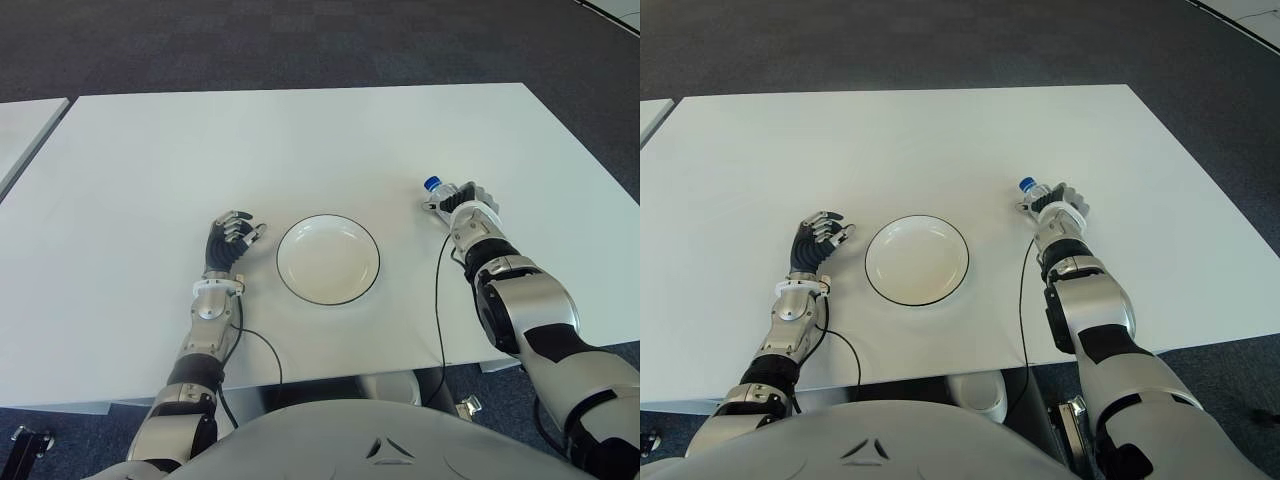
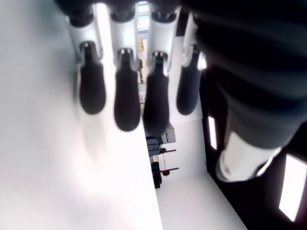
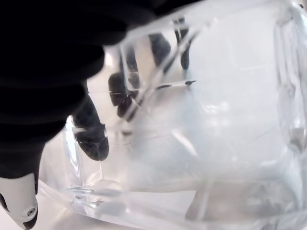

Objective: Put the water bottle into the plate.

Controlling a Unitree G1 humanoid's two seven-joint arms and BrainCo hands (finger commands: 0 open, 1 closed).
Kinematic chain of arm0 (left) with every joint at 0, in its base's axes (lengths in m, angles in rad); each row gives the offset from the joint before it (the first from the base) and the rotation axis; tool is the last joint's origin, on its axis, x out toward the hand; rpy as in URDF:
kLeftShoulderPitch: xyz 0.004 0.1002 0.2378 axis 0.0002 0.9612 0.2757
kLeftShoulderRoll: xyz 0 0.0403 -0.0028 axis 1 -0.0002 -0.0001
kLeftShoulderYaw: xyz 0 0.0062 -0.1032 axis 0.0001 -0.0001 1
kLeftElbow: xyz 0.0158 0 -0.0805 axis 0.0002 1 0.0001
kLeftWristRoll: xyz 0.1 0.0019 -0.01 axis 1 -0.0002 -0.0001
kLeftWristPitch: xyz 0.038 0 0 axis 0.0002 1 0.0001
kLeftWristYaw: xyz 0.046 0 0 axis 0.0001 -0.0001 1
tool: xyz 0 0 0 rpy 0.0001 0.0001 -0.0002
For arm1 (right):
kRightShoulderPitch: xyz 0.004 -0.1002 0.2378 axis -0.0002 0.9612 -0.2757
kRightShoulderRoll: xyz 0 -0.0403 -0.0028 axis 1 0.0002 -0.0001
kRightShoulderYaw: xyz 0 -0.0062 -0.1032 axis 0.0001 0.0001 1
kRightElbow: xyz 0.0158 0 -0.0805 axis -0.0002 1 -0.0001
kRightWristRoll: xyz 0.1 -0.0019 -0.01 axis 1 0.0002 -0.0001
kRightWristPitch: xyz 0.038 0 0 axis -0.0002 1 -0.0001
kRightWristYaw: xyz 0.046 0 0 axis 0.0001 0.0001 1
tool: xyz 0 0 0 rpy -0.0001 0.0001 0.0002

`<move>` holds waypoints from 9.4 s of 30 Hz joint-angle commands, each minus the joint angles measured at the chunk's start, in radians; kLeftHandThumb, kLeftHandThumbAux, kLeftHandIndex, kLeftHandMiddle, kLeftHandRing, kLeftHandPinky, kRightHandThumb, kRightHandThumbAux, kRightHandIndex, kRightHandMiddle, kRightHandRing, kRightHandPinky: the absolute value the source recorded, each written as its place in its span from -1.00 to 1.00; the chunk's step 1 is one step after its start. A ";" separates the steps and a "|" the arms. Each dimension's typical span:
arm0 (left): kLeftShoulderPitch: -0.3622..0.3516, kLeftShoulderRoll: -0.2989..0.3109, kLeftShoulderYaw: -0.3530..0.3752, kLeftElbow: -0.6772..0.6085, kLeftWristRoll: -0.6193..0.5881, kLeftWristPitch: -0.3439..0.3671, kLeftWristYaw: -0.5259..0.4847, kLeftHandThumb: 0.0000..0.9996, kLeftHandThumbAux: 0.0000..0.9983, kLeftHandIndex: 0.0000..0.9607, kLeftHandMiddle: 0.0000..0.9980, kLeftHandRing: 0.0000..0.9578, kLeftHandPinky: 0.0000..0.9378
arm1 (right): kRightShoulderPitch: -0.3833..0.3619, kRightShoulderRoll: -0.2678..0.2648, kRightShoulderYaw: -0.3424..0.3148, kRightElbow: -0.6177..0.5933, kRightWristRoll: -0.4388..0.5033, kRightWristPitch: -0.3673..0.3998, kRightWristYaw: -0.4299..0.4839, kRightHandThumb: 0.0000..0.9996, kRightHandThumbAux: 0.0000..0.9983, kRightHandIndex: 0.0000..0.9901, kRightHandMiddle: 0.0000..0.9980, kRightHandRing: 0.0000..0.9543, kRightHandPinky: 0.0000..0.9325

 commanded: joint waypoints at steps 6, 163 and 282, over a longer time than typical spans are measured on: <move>0.053 -0.010 -0.001 0.049 -0.016 0.051 -0.011 0.42 0.43 -0.10 0.21 0.24 0.22 | 0.140 0.082 -0.093 0.059 0.124 -0.037 -0.058 0.38 0.46 -0.13 -0.25 -0.23 0.04; 0.091 -0.045 0.012 -0.074 -0.069 0.163 -0.011 0.41 0.43 -0.10 0.21 0.22 0.20 | 0.386 -0.008 0.541 -0.914 -0.314 -0.484 0.352 -0.97 0.00 -1.00 -1.00 -1.00 -1.00; 0.065 0.001 -0.015 0.029 0.008 0.054 0.006 0.42 0.43 -0.09 0.22 0.26 0.25 | 0.498 0.166 -0.080 -0.422 0.320 -0.829 -0.177 -0.12 0.91 -0.50 -0.51 -0.51 -0.44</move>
